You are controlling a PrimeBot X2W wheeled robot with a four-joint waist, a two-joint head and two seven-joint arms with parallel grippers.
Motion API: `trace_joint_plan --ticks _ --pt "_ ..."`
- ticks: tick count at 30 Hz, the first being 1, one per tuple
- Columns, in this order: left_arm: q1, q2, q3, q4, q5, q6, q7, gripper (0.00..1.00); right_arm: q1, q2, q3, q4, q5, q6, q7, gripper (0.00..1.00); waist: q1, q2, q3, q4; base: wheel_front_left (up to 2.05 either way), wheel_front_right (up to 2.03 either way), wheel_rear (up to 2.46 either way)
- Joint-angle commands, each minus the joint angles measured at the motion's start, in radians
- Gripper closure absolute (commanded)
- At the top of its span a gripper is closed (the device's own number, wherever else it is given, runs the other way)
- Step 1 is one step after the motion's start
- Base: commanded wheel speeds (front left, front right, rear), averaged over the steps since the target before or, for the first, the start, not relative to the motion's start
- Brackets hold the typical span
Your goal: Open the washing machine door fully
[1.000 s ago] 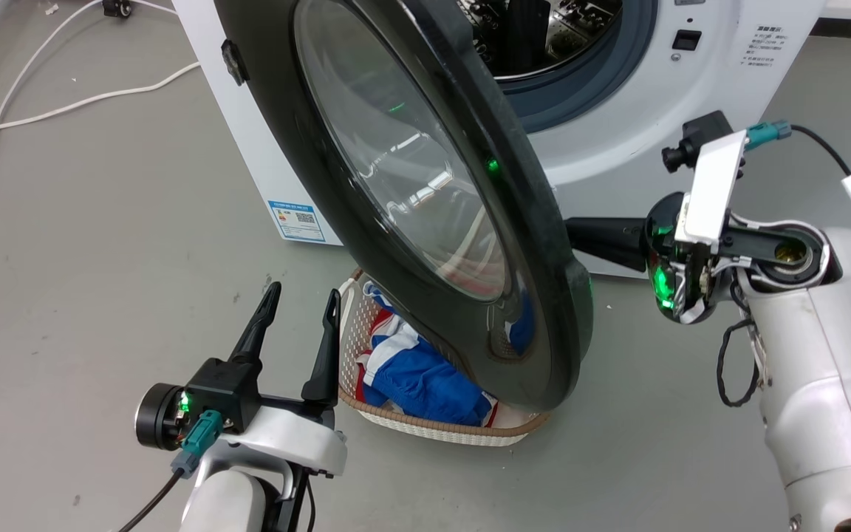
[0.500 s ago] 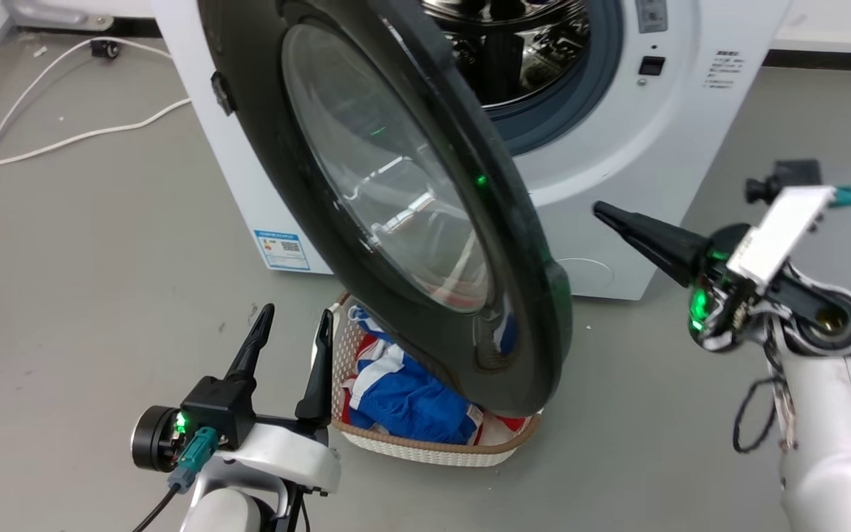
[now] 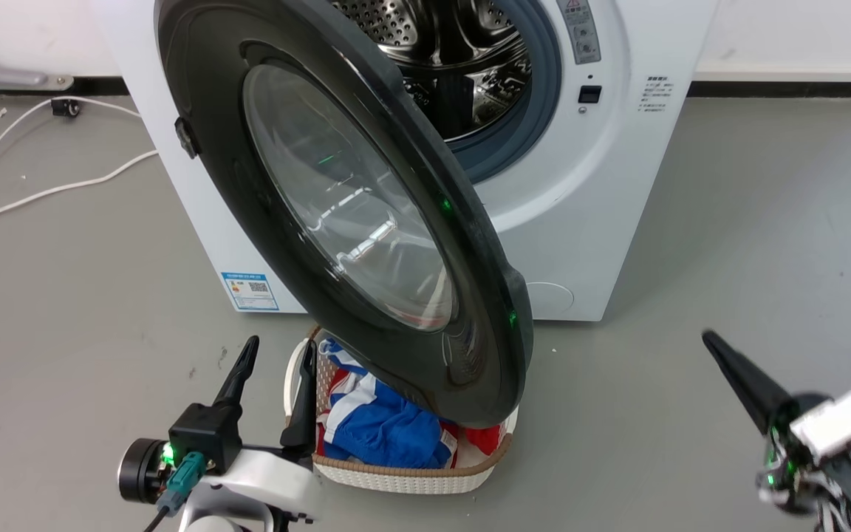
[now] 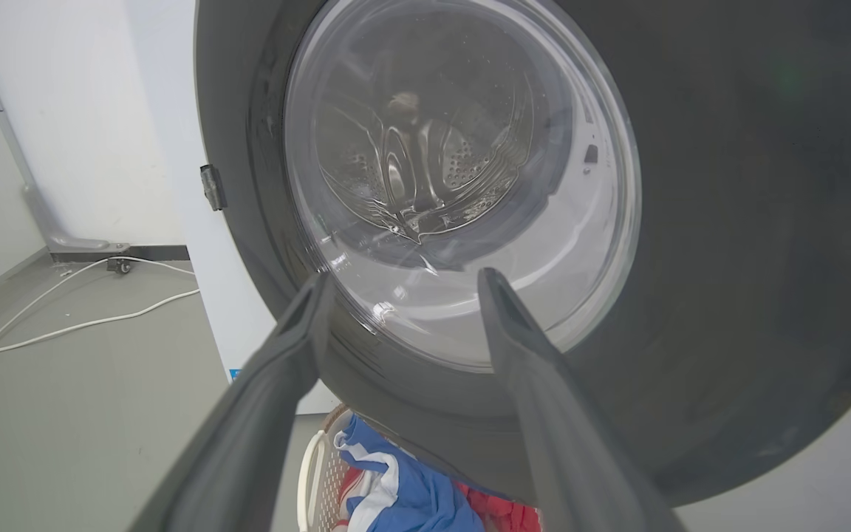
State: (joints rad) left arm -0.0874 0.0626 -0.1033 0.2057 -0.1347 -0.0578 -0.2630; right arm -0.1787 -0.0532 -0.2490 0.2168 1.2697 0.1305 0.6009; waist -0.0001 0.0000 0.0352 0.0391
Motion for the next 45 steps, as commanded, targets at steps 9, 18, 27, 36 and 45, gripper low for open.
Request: trace_joint_plan --ticks 9,18,27,36,45 --pt "0.048 0.011 0.017 0.008 -0.008 0.001 -0.003 0.00 0.215 0.003 0.051 -0.183 -0.087 0.000 -0.258 0.00 0.0001 0.0000 -0.040 -0.020 0.00 0.00 0.00" --pt "0.065 0.011 0.021 0.011 -0.009 0.008 -0.003 0.00 0.274 -0.051 0.119 -0.303 -0.600 0.000 -0.541 0.00 0.0001 0.0000 -0.052 -0.020 0.00 0.00 0.00" --pt "0.079 0.023 0.018 0.020 -0.001 0.007 -0.003 0.00 0.315 -0.047 0.154 -0.314 -1.002 0.000 -0.631 0.00 0.0001 0.0000 -0.070 -0.022 0.00 0.00 0.00" --pt "0.103 0.040 0.021 0.030 -0.002 0.018 -0.003 0.00 0.355 -0.026 0.192 -0.321 -1.115 0.000 -0.657 0.00 0.0001 0.0000 -0.089 -0.027 0.00 0.00 0.00" --pt "0.109 0.052 0.023 0.032 -0.008 0.025 -0.003 0.00 0.363 -0.012 0.202 -0.319 -1.138 0.000 -0.651 0.00 0.0001 0.0000 -0.086 -0.026 0.00 0.00 0.00"
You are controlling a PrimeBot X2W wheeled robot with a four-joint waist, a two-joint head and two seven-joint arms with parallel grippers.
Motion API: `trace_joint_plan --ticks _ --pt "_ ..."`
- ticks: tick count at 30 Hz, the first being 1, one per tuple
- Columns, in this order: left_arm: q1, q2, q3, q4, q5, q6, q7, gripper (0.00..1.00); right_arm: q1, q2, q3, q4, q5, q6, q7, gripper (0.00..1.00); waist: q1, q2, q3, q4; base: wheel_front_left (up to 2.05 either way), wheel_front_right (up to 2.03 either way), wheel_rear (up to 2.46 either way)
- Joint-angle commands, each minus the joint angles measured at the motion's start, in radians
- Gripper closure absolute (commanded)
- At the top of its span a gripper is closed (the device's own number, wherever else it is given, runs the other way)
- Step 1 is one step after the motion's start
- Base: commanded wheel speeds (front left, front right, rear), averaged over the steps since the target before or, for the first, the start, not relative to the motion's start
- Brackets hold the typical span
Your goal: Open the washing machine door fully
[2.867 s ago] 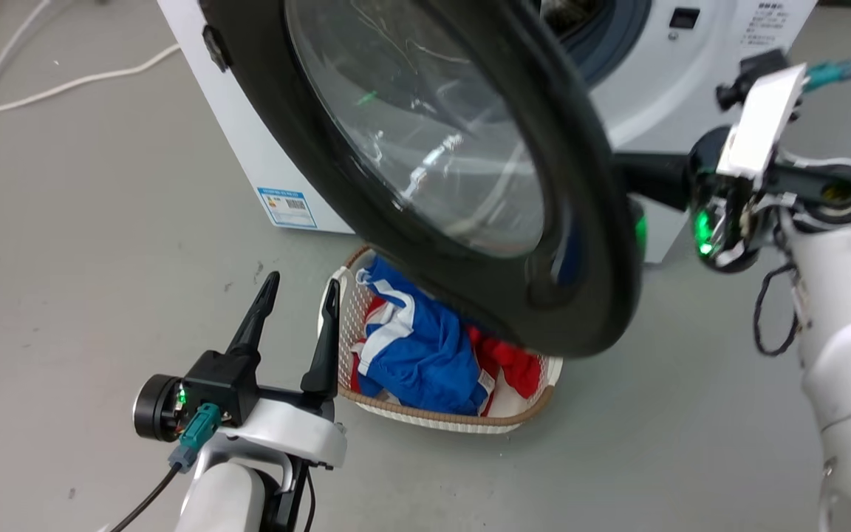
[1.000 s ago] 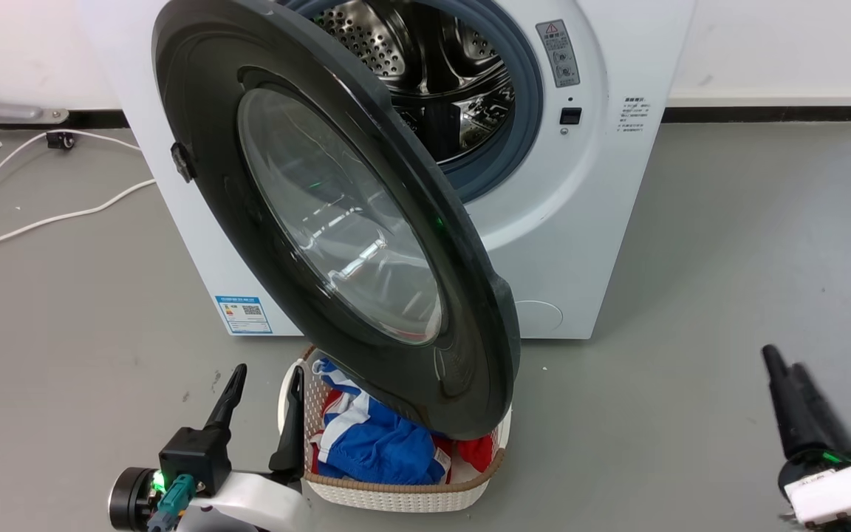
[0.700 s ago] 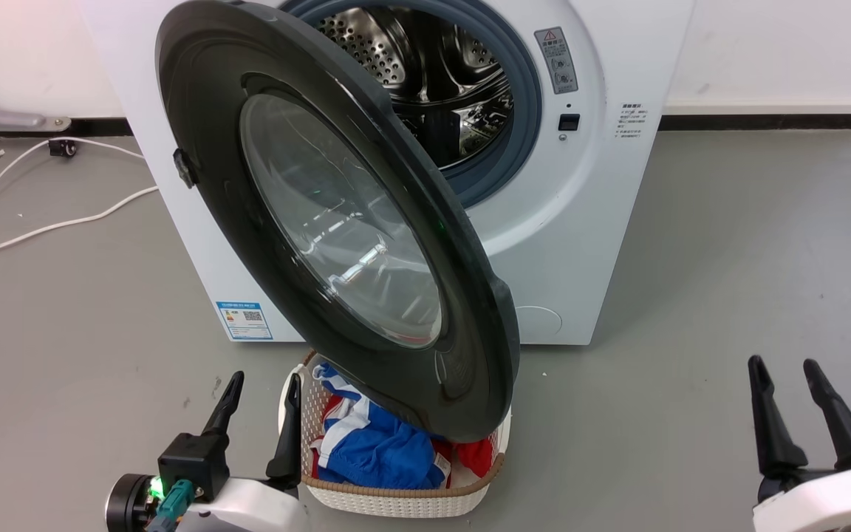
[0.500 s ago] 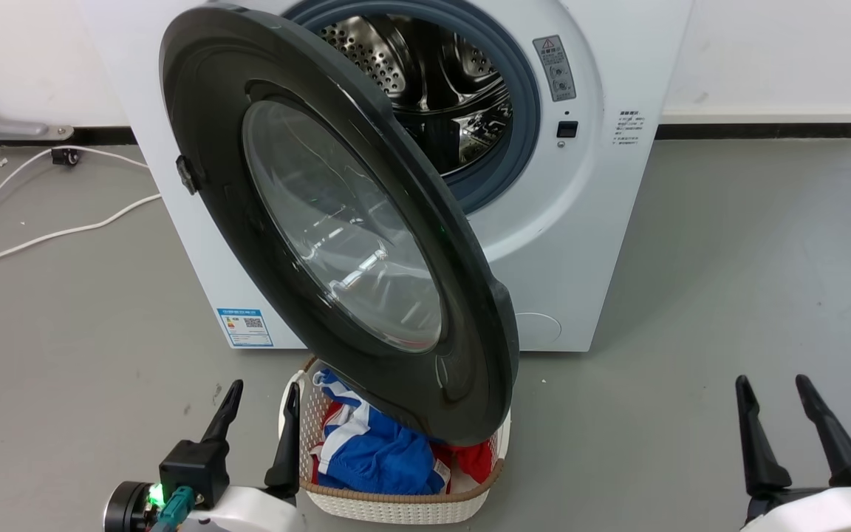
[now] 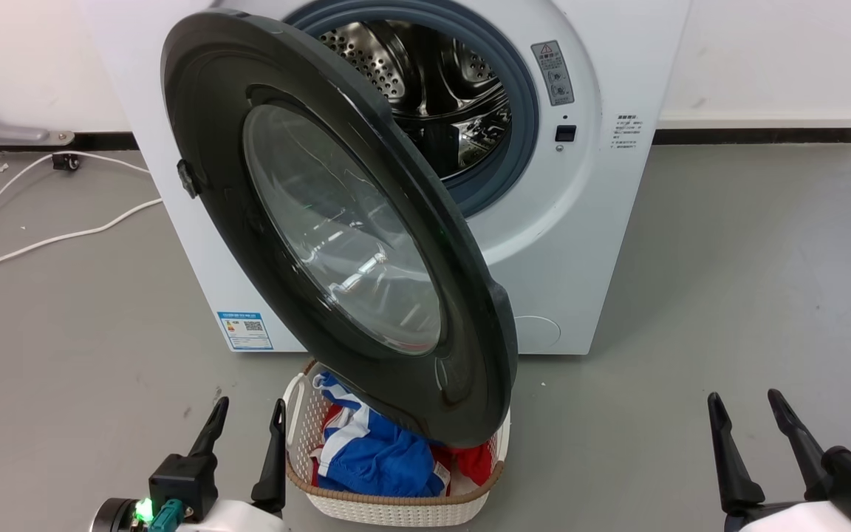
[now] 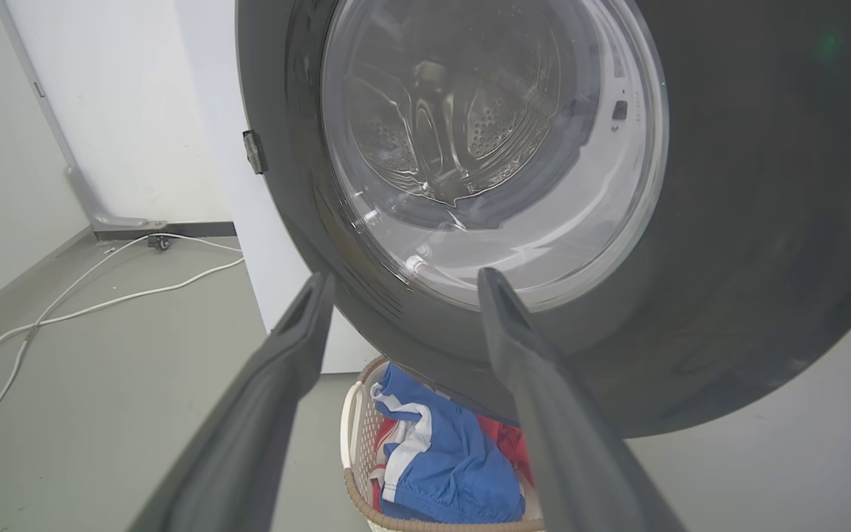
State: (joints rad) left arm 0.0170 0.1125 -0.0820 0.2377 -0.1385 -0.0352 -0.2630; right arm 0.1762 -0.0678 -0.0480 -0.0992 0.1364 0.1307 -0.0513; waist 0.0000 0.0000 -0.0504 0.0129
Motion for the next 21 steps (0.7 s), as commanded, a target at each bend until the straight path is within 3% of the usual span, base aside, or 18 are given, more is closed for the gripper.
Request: trace_joint_plan --ticks 1,9,10,12,21 --pt "0.003 0.004 0.003 -0.001 -0.004 0.003 -0.003 0.00 0.007 0.004 0.001 -0.004 -0.006 0.000 0.003 0.00 0.0000 0.0000 0.001 -0.001 0.00 0.00 0.00" --pt "-0.008 0.005 -0.002 -0.003 -0.020 -0.004 -0.002 0.00 0.001 0.011 0.002 -0.012 -0.008 0.000 0.011 0.00 0.0000 0.0000 0.007 -0.001 0.00 0.00 0.00" --pt "-0.010 0.004 -0.002 -0.003 -0.025 -0.006 -0.002 0.51 0.001 0.012 0.002 -0.014 -0.008 0.000 0.011 0.00 0.0000 0.0000 0.007 -0.001 0.00 0.00 0.00" --pt "-0.016 0.004 -0.004 -0.008 -0.030 -0.007 -0.002 1.00 0.001 0.013 0.002 -0.015 -0.011 0.000 0.012 0.00 0.0000 0.0000 0.008 0.001 0.00 0.00 0.00" --pt "-0.051 -0.005 -0.004 -0.058 -0.049 0.005 0.000 1.00 -0.009 0.016 0.000 -0.025 -0.017 0.000 0.023 0.00 0.0000 0.0000 0.016 0.006 0.00 0.00 0.00"
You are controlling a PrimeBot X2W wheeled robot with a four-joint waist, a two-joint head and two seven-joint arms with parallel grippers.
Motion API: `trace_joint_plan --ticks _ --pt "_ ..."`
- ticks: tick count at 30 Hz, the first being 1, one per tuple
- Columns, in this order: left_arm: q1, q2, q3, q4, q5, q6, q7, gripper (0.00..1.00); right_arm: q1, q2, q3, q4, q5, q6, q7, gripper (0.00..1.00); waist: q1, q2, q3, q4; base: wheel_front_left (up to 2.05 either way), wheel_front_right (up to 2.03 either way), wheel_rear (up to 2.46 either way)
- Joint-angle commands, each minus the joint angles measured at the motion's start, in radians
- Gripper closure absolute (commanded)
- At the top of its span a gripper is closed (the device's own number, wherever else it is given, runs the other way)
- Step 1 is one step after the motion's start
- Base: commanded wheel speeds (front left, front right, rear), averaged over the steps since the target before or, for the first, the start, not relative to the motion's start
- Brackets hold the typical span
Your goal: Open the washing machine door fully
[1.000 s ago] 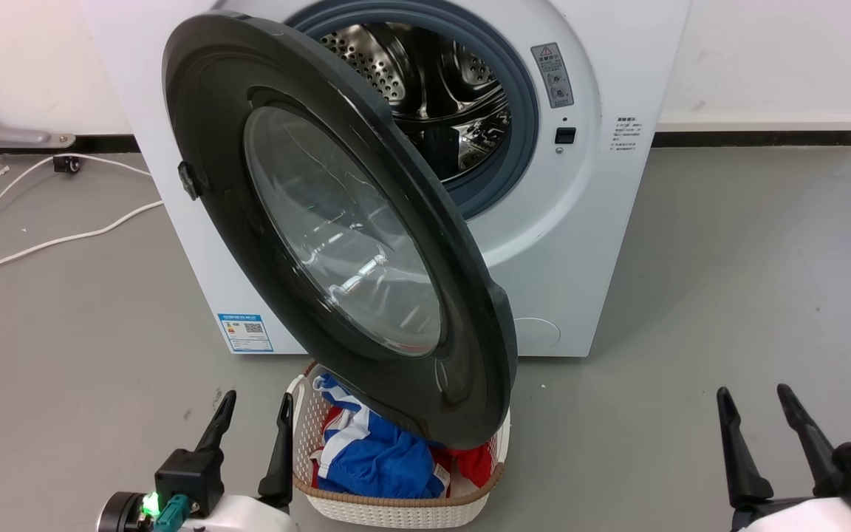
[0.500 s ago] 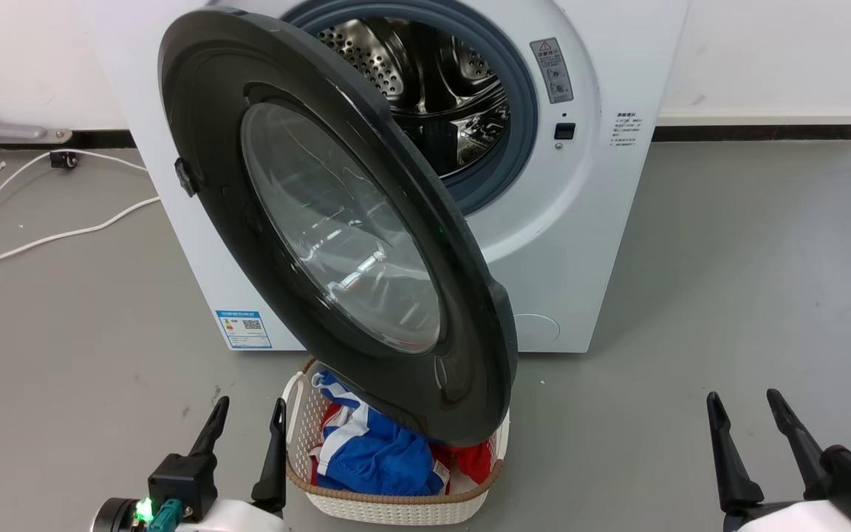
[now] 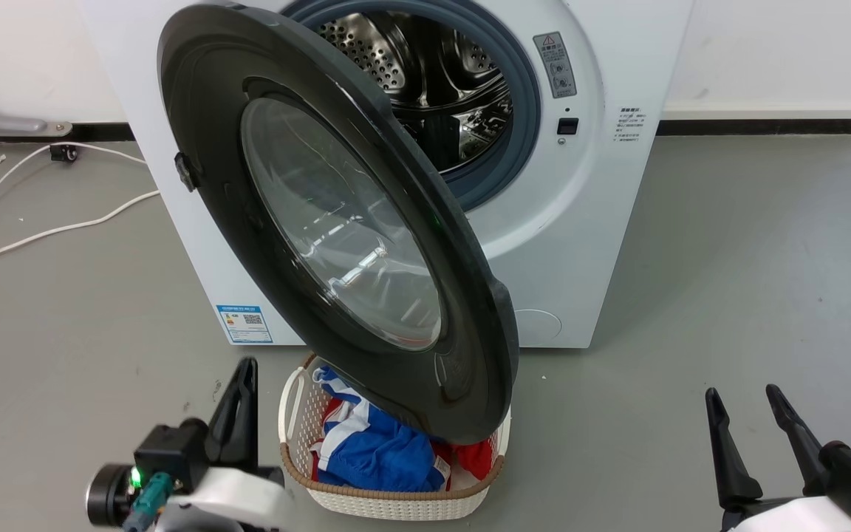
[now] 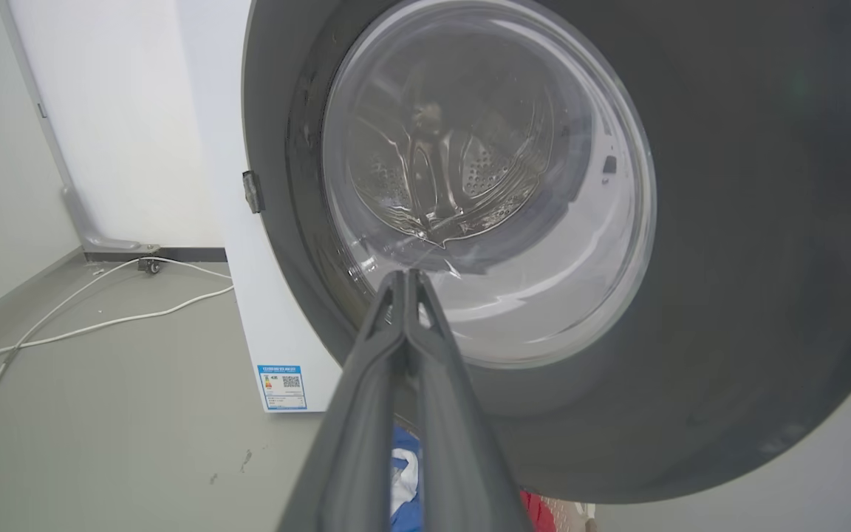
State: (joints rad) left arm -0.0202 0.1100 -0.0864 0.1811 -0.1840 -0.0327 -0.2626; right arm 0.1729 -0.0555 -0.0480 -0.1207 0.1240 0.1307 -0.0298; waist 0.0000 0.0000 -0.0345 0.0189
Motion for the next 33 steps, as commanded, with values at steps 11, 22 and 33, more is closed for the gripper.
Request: trace_joint_plan --ticks 11,22,33 --pt "-0.206 -0.005 -0.015 -0.282 0.030 0.047 0.053 1.00 -0.022 0.005 -0.016 -0.023 -0.022 0.000 0.014 0.00 0.0000 0.0000 0.017 0.011 0.00 0.00 0.00" --pt "-0.480 -0.051 -0.208 -0.409 -0.013 0.015 0.119 1.00 -0.028 0.005 -0.050 -0.039 -0.020 0.000 0.031 0.00 0.0000 0.0000 0.033 0.002 0.00 0.00 0.00" --pt "-0.551 -0.059 -0.539 -0.308 -0.181 0.061 0.208 1.00 -0.038 0.006 -0.055 -0.051 -0.010 0.000 0.049 0.00 0.0000 0.0000 0.051 -0.025 0.00 0.00 0.00"
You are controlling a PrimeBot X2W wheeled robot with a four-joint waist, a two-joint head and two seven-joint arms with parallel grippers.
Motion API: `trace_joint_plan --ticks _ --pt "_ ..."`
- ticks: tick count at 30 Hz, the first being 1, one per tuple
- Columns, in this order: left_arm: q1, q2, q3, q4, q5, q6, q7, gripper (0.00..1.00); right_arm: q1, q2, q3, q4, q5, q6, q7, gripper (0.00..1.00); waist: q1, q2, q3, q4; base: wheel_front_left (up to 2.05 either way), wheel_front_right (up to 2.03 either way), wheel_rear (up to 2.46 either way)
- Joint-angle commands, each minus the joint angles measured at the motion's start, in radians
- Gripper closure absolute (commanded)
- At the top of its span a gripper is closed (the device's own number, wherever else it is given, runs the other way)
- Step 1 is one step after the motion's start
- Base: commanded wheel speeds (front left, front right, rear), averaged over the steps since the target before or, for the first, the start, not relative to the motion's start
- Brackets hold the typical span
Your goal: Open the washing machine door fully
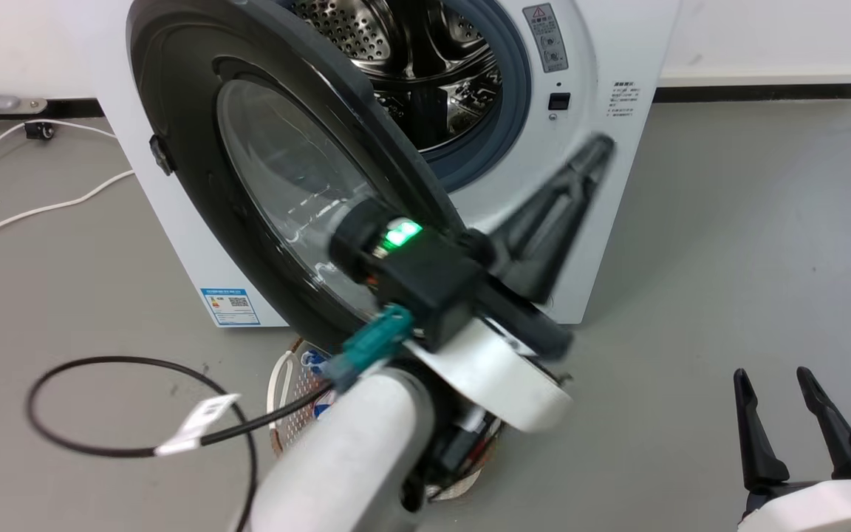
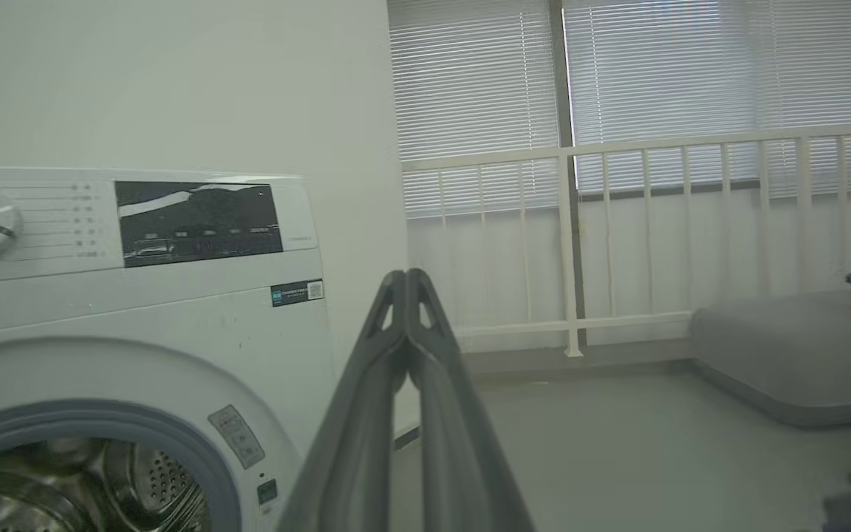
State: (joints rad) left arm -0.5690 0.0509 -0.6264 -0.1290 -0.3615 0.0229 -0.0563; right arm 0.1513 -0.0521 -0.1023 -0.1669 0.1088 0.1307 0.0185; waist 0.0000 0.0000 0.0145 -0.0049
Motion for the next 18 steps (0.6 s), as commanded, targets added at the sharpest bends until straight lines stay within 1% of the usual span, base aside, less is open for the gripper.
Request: trace_joint_plan --ticks 1,4,8,12,13,18 --pt "0.004 0.000 -0.029 0.017 -0.022 0.010 0.012 1.00 -0.016 0.002 -0.002 -0.004 0.007 0.000 0.003 0.00 0.0000 0.0000 0.004 -0.003 0.00 0.00 0.00" --pt "0.017 0.000 -0.105 0.068 -0.065 0.024 0.043 1.00 -0.018 0.002 -0.003 -0.004 0.012 0.000 0.004 0.00 0.0000 0.0000 0.016 -0.006 0.00 0.00 0.00" --pt "0.028 0.000 -0.180 0.146 -0.118 0.032 0.070 1.00 -0.025 0.002 -0.005 -0.003 0.019 0.000 0.001 0.00 0.0000 0.0000 0.036 -0.008 0.00 0.00 0.00" --pt "0.034 0.000 -0.228 0.231 -0.167 0.049 0.077 1.00 -0.036 0.002 -0.008 0.005 0.025 0.000 -0.003 0.00 0.0000 0.0000 0.055 -0.010 0.00 0.00 0.00" --pt "0.034 0.000 -0.228 0.231 -0.167 0.049 0.077 1.00 -0.036 0.002 -0.008 0.005 0.025 0.000 -0.003 0.00 0.0000 0.0000 0.055 -0.010 0.00 0.00 0.00" --pt "0.030 -0.001 -0.267 0.341 -0.196 0.077 0.067 1.00 -0.048 0.002 -0.006 0.020 0.032 0.000 -0.011 0.00 0.0000 0.0000 0.068 -0.014 0.00 0.00 0.00"
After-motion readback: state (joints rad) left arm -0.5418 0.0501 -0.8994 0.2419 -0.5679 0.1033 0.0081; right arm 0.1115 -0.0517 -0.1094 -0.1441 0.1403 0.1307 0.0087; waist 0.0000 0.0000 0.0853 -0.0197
